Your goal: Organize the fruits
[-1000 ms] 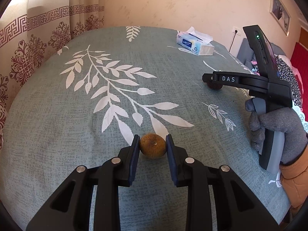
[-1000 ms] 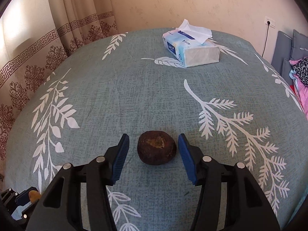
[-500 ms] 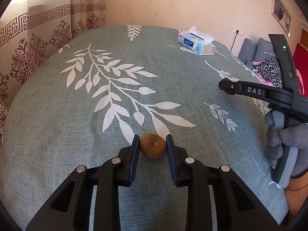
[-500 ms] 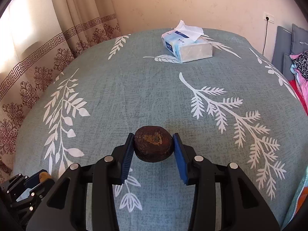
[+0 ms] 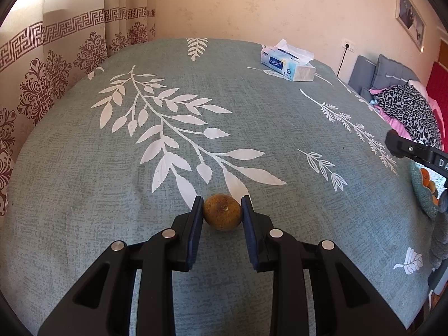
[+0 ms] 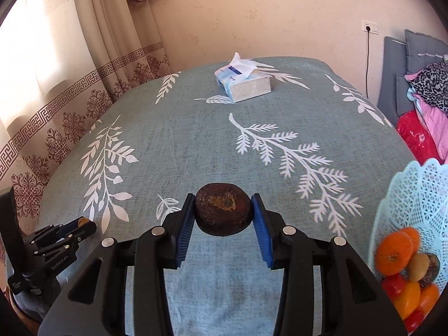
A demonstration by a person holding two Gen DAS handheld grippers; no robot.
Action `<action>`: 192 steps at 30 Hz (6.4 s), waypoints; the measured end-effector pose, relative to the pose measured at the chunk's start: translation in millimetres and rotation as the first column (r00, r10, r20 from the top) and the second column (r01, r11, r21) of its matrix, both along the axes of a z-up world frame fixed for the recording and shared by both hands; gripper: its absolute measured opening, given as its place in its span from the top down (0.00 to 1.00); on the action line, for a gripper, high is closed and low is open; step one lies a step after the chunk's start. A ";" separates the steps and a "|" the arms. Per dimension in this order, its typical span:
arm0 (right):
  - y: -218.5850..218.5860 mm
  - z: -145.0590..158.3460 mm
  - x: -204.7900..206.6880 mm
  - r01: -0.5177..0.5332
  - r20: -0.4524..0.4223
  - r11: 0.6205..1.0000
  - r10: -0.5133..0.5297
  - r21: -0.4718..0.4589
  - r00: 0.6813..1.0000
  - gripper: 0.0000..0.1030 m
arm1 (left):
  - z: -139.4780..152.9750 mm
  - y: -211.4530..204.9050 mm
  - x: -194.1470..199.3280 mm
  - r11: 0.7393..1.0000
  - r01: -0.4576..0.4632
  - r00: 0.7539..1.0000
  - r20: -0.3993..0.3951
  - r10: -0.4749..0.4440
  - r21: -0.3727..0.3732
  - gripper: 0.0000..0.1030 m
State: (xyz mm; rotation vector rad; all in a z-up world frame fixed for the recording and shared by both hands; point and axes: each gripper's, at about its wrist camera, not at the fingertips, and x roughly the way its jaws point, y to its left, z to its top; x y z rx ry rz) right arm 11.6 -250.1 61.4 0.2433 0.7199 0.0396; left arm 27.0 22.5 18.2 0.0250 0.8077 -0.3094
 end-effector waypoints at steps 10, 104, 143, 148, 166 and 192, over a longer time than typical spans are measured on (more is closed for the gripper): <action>-81.5 12.3 -67.6 0.204 0.031 0.979 -0.204 0.003 0.978 0.60 | 1.5 -1.5 -1.5 0.999 -0.021 1.000 0.006 0.021 0.025 0.73; -167.8 12.1 -203.7 0.522 0.195 0.852 -0.520 0.046 0.832 0.08 | 59.0 -262.1 -98.0 0.886 0.424 0.853 0.245 -0.460 0.185 0.11; -117.3 6.8 -187.2 0.478 0.194 0.859 -0.445 -0.185 0.874 0.03 | 67.3 -246.9 -110.8 0.917 0.310 0.865 0.325 -0.381 0.251 0.05; -118.8 4.2 -185.5 0.477 0.186 0.859 -0.446 -0.186 0.875 0.03 | 65.4 -249.0 -110.9 0.913 0.315 0.863 0.322 -0.389 0.258 0.05; -120.7 -6.3 -181.8 0.487 0.170 0.844 -0.458 -0.226 0.873 0.03 | 53.7 -262.1 -114.2 0.891 0.340 0.850 0.307 -0.428 0.301 0.05; -125.9 -10.8 -184.4 0.497 0.157 0.838 -0.472 -0.225 0.867 0.03 | 49.8 -269.4 -120.6 0.878 0.340 0.829 0.333 -0.448 0.336 0.05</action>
